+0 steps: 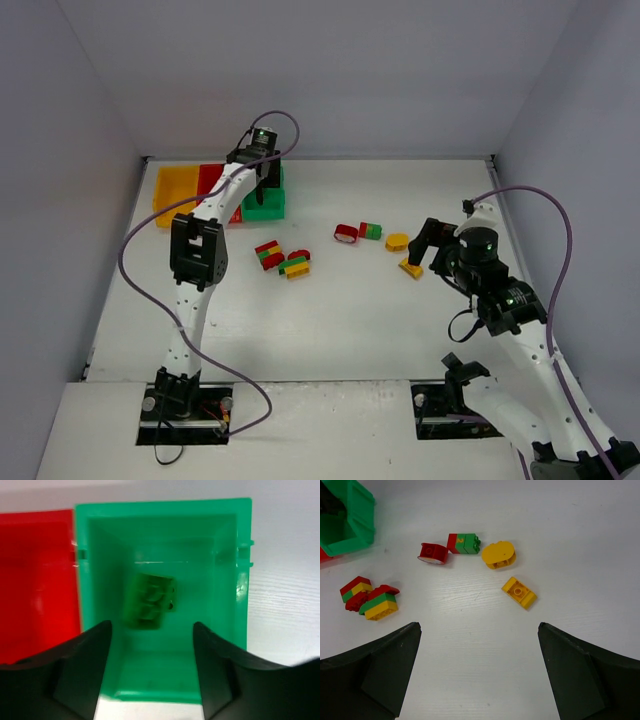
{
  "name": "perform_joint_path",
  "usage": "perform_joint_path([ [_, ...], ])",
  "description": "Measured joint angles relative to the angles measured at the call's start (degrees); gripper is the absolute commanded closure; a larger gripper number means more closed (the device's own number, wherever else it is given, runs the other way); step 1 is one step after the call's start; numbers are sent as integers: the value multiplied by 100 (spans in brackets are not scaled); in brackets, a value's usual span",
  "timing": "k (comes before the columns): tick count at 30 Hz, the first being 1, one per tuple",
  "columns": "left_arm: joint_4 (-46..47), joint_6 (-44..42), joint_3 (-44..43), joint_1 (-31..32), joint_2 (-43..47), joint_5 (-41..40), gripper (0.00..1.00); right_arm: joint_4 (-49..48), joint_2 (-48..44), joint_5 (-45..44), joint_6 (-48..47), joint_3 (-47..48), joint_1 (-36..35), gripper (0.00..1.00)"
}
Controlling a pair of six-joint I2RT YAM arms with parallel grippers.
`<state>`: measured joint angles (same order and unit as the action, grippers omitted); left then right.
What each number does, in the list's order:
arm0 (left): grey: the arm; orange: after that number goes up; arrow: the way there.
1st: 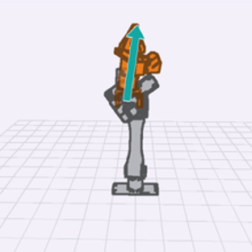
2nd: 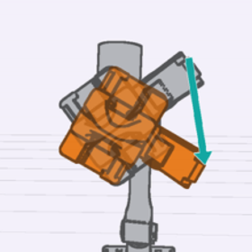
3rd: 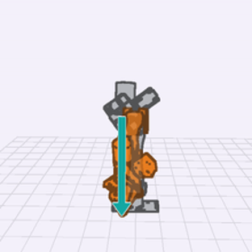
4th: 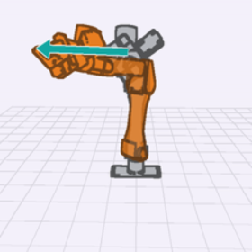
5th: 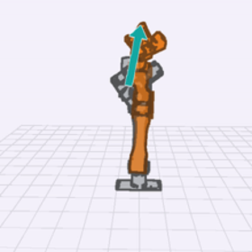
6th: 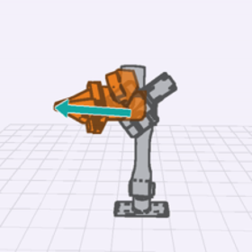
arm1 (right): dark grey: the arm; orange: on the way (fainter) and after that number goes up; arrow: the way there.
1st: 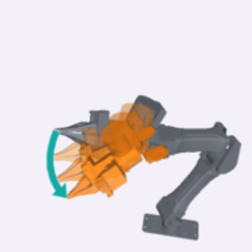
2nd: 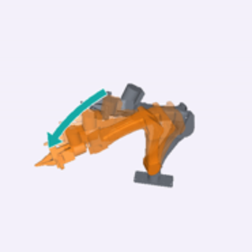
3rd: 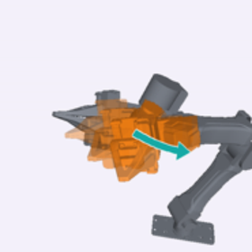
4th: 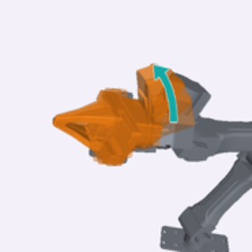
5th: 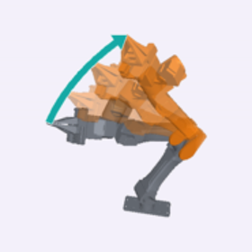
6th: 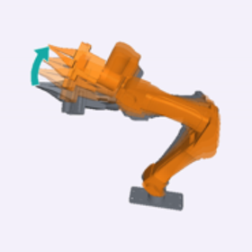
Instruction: Sort the legos into containers by color
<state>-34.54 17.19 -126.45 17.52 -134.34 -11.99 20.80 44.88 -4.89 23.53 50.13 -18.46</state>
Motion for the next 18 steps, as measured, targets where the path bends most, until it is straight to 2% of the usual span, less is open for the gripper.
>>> perform_joint_path([
  [1,-68,-35,-149,2,-162,24,26,2,13,0,-2,0,0,0],
  [2,-146,-63,-267,15,-319,59,24,2,13,0,-2,0,0,0],
  [7,-260,-17,-146,68,-179,273,22,0,37,-2,-46,0,0,0],
  [11,-223,317,568,223,560,450,22,0,83,-2,-66,-4,0,0],
  [15,-68,706,1040,787,1226,608,21,-26,129,-4,-66,-35,0,0],
  [18,63,914,1121,1360,1392,772,20,-33,142,-2,-68,-68,0,0],
])
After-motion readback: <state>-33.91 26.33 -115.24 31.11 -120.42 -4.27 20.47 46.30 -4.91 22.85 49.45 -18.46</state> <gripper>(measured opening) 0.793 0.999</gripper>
